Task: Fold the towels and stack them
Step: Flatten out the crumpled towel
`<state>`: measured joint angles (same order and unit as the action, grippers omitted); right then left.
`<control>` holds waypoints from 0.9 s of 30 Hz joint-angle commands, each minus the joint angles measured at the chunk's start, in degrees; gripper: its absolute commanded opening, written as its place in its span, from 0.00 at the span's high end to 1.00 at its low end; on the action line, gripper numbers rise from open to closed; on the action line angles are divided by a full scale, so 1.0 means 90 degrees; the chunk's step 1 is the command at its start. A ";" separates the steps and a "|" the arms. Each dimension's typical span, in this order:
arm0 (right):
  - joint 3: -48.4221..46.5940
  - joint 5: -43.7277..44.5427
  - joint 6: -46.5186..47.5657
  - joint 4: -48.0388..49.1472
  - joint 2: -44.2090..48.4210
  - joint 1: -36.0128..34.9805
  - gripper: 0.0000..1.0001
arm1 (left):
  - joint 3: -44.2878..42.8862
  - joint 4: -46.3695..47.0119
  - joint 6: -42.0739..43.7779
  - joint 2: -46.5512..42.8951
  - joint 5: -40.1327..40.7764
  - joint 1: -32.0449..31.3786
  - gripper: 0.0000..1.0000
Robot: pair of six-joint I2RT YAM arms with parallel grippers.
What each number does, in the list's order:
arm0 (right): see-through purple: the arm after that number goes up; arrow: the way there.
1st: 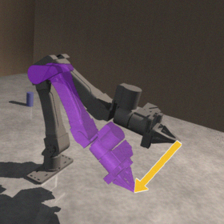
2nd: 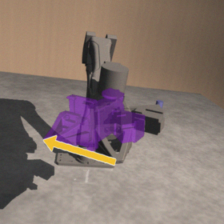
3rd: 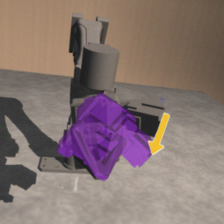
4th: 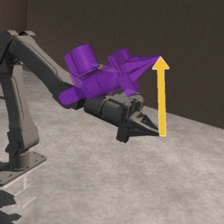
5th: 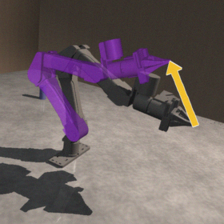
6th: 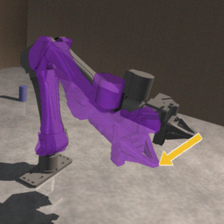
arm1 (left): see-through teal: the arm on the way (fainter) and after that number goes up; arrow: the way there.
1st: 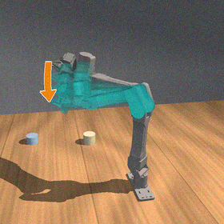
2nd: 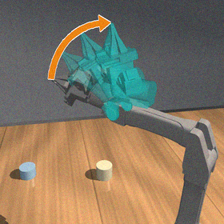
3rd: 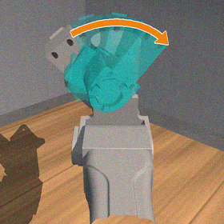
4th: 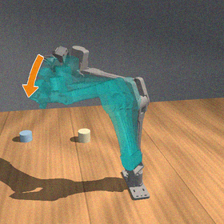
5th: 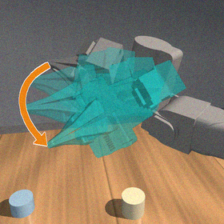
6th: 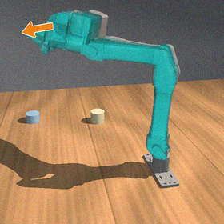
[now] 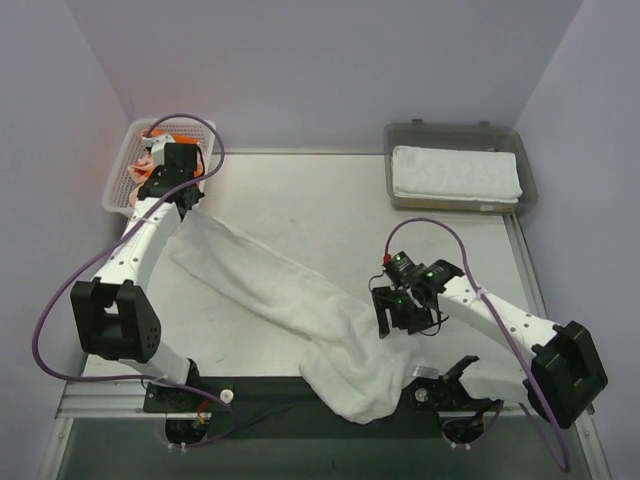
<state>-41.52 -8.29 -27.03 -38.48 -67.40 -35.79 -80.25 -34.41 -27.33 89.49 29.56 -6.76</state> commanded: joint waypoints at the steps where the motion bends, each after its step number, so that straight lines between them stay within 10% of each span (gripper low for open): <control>1: -0.0025 0.0042 -0.0346 -0.0403 -0.0576 -0.0417 0.35 | -0.0234 0.0473 0.0322 -0.0158 -0.0052 0.0263 1.00; 6: -0.0435 0.0579 -0.0093 -0.0373 -0.1573 -0.0438 0.56 | 0.0107 0.0669 0.0420 -0.0480 -0.0257 0.0594 1.00; 16: -0.1782 0.1214 0.0678 0.0162 -0.3127 0.0391 0.66 | 0.1318 0.1322 0.0517 -0.1232 -0.0560 0.1523 1.00; 27: -0.1375 0.0971 0.0650 0.0028 -0.1291 0.1611 0.37 | 0.1944 0.1753 0.0537 -0.1496 -0.0863 0.1621 1.00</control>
<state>-56.97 -0.84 -20.51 -34.13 -82.19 -26.85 -62.37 -23.11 -23.27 77.89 23.05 7.57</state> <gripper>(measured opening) 0.634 0.042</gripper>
